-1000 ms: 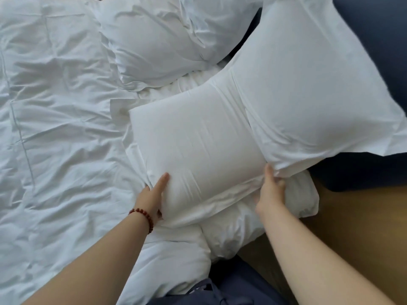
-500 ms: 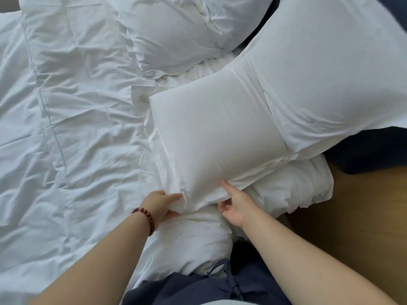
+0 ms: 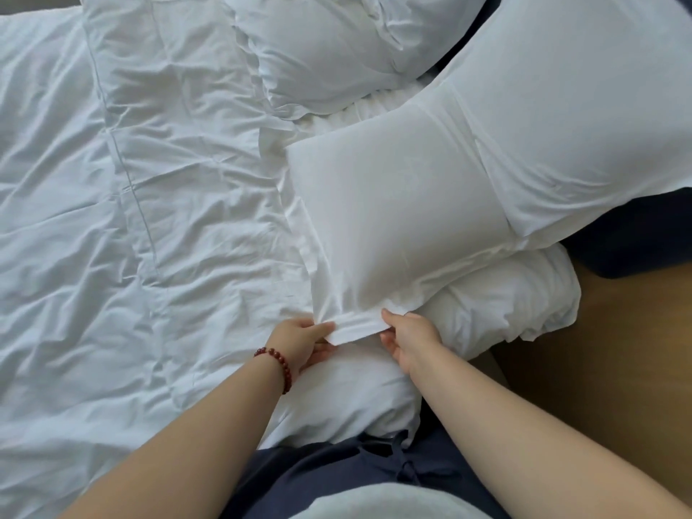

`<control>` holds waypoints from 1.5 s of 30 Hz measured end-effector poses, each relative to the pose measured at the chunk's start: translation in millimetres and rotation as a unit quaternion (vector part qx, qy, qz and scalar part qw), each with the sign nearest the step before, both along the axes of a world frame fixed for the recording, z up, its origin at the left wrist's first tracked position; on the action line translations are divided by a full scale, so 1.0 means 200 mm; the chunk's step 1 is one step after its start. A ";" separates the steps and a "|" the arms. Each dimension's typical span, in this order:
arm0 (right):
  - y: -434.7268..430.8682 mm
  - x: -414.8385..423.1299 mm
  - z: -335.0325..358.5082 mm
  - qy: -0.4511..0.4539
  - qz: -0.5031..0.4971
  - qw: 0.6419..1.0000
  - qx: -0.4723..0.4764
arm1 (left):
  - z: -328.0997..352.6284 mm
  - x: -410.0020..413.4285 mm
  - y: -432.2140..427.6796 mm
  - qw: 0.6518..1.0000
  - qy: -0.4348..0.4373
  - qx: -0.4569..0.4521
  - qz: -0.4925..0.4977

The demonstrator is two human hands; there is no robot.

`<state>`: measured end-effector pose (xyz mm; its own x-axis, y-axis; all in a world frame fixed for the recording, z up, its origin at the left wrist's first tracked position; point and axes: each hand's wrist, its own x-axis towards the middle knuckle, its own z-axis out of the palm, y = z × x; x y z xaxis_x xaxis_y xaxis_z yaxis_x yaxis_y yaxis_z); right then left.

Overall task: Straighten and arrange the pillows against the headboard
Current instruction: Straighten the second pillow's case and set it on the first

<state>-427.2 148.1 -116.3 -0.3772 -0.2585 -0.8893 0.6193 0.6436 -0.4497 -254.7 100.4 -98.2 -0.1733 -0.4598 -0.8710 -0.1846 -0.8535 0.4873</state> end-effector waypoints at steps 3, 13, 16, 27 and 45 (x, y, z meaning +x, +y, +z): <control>0.04 0.01 -0.02 -0.016 -0.008 1.000 0.025 | -0.02 0.03 0.01 0.999 -0.001 0.031 0.040; 0.05 -0.47 0.21 0.147 -0.081 0.981 -0.094 | 0.23 -0.36 0.00 0.915 -0.057 -0.394 -0.059; 0.08 -0.61 0.25 0.170 -0.081 0.976 -0.108 | 0.26 -0.59 0.01 0.906 0.005 -0.399 -0.143; -0.03 -1.32 0.49 0.322 -0.060 0.919 -0.221 | 0.20 -1.30 -0.25 0.729 -0.209 -0.473 -0.448; 0.00 -1.80 0.82 0.566 -0.095 0.795 -0.196 | 0.07 -1.49 -0.34 0.645 -0.341 -0.341 -0.593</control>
